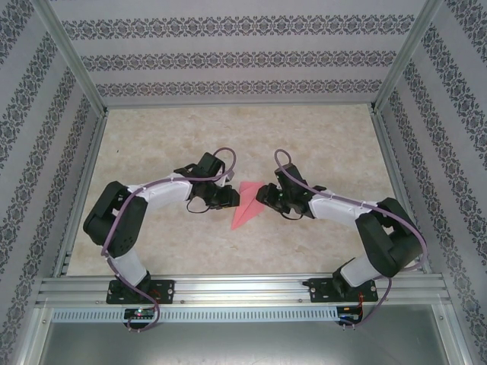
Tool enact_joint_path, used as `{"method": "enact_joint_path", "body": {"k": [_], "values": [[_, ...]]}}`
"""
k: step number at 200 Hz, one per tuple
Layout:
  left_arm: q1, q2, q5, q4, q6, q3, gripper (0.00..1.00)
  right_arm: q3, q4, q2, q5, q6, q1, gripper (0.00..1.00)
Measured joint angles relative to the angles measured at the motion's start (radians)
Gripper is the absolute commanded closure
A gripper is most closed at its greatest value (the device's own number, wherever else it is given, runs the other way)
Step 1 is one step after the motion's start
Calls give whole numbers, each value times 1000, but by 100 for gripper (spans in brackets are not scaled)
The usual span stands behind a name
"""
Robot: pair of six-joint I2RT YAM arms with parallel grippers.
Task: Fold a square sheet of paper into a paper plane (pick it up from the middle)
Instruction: Turn over the paper at the center of the table.
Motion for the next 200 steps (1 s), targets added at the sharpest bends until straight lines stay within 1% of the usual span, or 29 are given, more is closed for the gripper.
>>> {"method": "enact_joint_path", "body": {"k": [11,55,135,200], "values": [[0,17,-25,-26,16,10,67,-12,6,-4,5,20,2,57],[0,48,-77,-81,60,54,65,-45,42,-2,14,85,23,57],[0,99,-58,-92,83,65,64,-52,106,56,18,141,53,55],[0,115,-43,-95,86,73,65,-56,134,71,23,168,55,55]]}}
